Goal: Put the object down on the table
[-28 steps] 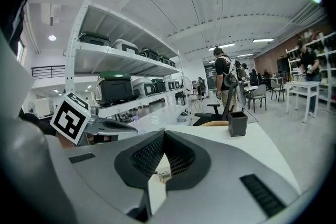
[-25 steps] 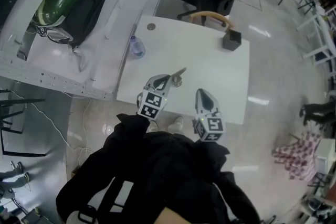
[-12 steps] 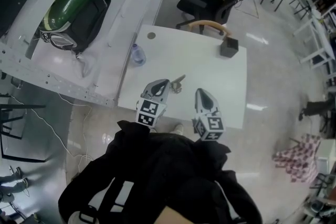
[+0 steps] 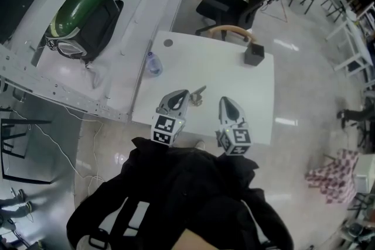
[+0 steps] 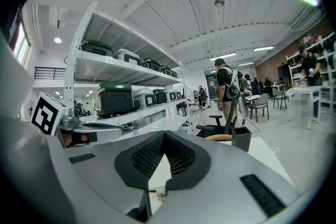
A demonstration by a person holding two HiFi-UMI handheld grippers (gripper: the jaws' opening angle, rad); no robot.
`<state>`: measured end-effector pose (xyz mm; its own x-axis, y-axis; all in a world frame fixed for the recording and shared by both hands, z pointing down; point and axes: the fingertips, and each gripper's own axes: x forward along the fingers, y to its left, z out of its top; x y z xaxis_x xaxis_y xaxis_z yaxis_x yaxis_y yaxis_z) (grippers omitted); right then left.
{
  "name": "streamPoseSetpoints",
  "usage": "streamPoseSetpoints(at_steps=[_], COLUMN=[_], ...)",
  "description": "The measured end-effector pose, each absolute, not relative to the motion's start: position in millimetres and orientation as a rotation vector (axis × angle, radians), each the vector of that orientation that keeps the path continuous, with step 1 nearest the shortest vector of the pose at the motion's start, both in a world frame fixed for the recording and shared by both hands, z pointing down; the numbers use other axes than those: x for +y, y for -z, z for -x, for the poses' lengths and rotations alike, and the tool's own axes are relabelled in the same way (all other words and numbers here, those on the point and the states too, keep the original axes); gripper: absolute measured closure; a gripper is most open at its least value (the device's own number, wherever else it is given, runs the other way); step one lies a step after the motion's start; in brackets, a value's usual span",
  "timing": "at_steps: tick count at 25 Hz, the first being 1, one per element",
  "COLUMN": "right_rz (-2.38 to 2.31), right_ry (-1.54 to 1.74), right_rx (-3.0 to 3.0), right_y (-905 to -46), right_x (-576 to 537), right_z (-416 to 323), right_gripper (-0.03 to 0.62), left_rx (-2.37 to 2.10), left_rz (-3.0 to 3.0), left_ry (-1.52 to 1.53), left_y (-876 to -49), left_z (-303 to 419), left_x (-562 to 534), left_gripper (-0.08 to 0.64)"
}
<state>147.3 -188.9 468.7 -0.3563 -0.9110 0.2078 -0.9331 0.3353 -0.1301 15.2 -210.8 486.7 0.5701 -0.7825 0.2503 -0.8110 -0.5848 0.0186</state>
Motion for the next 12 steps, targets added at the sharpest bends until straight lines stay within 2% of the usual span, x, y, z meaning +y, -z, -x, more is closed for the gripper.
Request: streamPoseSetpoints(at_steps=[12], right_rz=[-1.744], right_ry=[-0.357], right_rx=[-2.505], right_y=[-469.1], right_x=[-191.8], right_z=[-153.3], right_gripper=[0.591], left_rx=[-1.367], left_rz=[-2.667], left_ry=[-0.322], left_y=[-486.6], left_z=[-18.1], left_x=[-212.1], left_gripper=[0.558])
